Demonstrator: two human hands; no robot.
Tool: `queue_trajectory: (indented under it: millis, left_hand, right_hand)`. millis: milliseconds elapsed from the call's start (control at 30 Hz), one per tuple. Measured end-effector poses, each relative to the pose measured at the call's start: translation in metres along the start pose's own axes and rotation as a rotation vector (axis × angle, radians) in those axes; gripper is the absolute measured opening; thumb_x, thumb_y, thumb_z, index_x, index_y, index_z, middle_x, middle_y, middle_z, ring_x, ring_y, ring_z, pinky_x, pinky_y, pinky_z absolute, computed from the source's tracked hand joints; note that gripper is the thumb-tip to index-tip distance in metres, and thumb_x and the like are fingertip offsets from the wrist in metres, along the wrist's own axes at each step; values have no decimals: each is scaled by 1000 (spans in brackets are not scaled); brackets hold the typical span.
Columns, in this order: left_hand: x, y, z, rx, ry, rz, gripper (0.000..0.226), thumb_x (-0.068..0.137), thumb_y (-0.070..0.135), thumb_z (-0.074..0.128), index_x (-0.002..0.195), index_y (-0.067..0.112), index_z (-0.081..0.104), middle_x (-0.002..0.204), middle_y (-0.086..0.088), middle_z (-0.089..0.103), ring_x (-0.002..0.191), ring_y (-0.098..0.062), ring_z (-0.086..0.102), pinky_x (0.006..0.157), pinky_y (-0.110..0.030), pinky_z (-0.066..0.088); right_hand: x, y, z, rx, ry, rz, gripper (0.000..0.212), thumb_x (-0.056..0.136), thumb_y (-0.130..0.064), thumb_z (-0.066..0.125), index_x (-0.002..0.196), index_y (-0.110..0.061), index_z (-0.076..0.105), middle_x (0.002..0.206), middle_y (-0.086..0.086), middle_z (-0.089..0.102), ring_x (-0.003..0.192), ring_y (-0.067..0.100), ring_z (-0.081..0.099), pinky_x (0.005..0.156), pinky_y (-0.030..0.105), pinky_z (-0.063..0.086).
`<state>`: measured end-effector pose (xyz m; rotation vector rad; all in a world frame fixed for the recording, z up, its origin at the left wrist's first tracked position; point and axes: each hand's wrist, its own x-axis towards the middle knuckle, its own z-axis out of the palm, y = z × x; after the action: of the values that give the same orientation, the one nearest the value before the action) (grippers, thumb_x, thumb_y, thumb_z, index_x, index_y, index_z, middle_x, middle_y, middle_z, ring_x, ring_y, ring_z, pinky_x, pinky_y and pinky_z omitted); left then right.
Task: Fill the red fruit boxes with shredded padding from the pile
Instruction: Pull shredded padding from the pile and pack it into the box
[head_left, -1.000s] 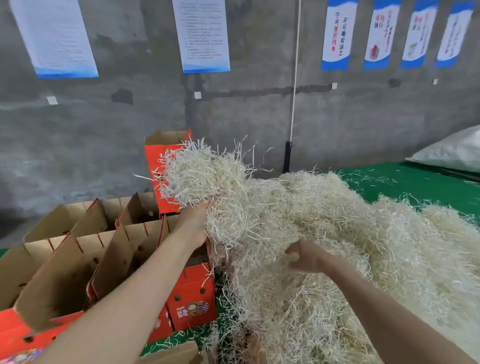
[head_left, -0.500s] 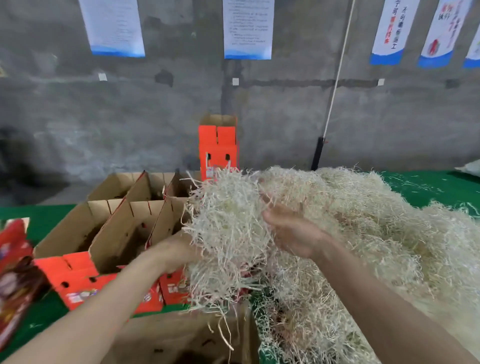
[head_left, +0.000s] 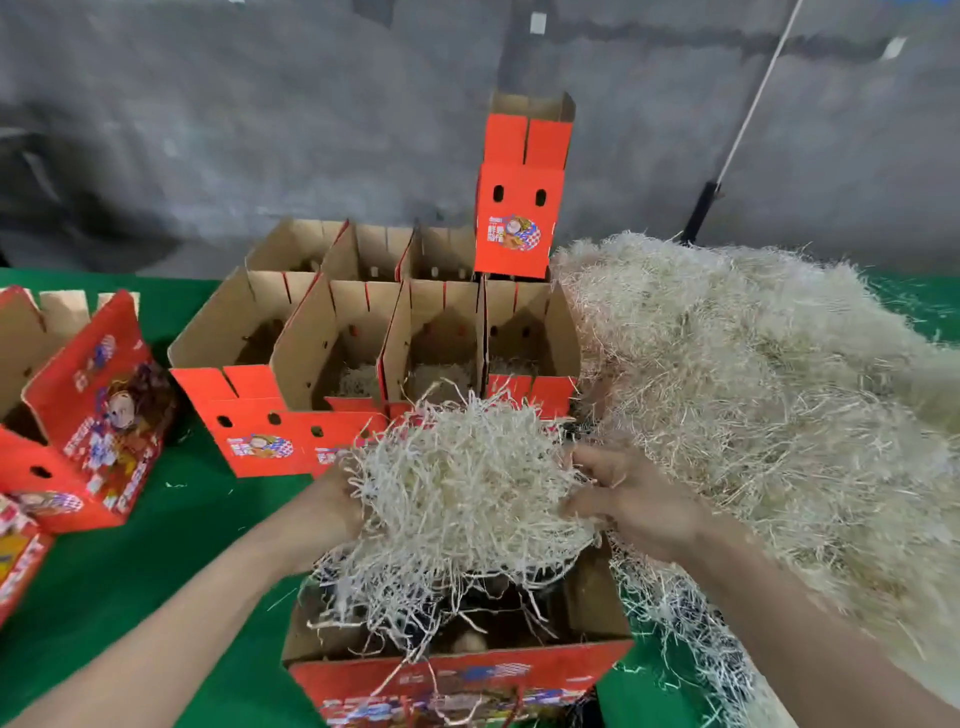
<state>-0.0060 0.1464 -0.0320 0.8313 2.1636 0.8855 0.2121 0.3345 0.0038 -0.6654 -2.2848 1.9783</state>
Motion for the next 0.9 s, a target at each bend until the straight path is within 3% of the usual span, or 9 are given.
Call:
queue_trajectory:
  millis: [100,167,267,333,500,600,700,800,900]
  left_hand:
    - [-2,1,13,-112,-48,-58,38,86,-11,47,65,17,33,69,8,37,50,17,51,54,-3,39]
    - [-8,11,25,-170,-69,-63,46,86,-14,47,63,22,29,65,10,39,46,26,44,50,0,38]
    - [-13,13,36,-187,-193,14,54,77,-28,41,55,20,50,39,5,53,32,6,47,37,-4,33]
    - [-10,6,28,-240,-203,-60,41,76,-22,48,73,17,61,68,4,64,55,0,55,44,-11,40]
    - [1,-33,6,-471,-148,-184,78,73,-9,67,140,5,27,106,-1,48,95,-13,39,94,-30,32]
    - [-6,-34,6,-481,-121,-150,90,70,-12,67,145,6,20,122,-6,47,108,-16,44,102,-32,27]
    - [-9,-27,4,-607,-288,-143,107,57,6,79,145,20,20,130,-3,54,121,-5,45,105,-31,29]
    - [-15,-15,16,-618,-543,-219,137,34,47,89,147,22,17,132,5,48,128,-5,36,112,-35,22]
    - [-16,-5,39,-476,-463,-287,142,30,55,87,148,23,15,151,1,25,138,-20,25,111,-40,22]
  right_hand:
    - [4,8,22,-18,-224,188,93,63,-54,75,141,-36,28,137,-11,45,127,11,44,101,29,41]
    - [13,16,45,-66,-238,322,121,58,-62,75,147,-21,5,136,-13,35,128,13,41,97,14,37]
    - [28,31,67,-112,-8,342,68,77,-31,73,129,-12,34,118,-5,51,97,7,55,75,12,46]
    - [28,39,65,-103,88,363,49,81,-24,69,115,-14,36,106,-5,53,85,0,55,62,8,45]
    - [4,44,37,2,189,413,104,68,-29,78,145,-10,10,143,7,32,109,14,47,85,21,39]
    - [-5,44,27,-39,177,434,87,74,-19,75,141,-4,22,140,6,37,112,15,48,83,17,39]
    - [-7,30,43,-275,107,275,31,75,-13,73,96,-21,52,92,-11,60,94,0,61,70,6,45]
    - [6,27,69,-271,29,76,27,77,3,67,102,-2,59,95,15,64,91,30,63,77,24,48]
    - [12,21,82,-100,-121,-5,48,75,7,67,116,-15,56,108,-5,67,104,11,61,86,18,47]
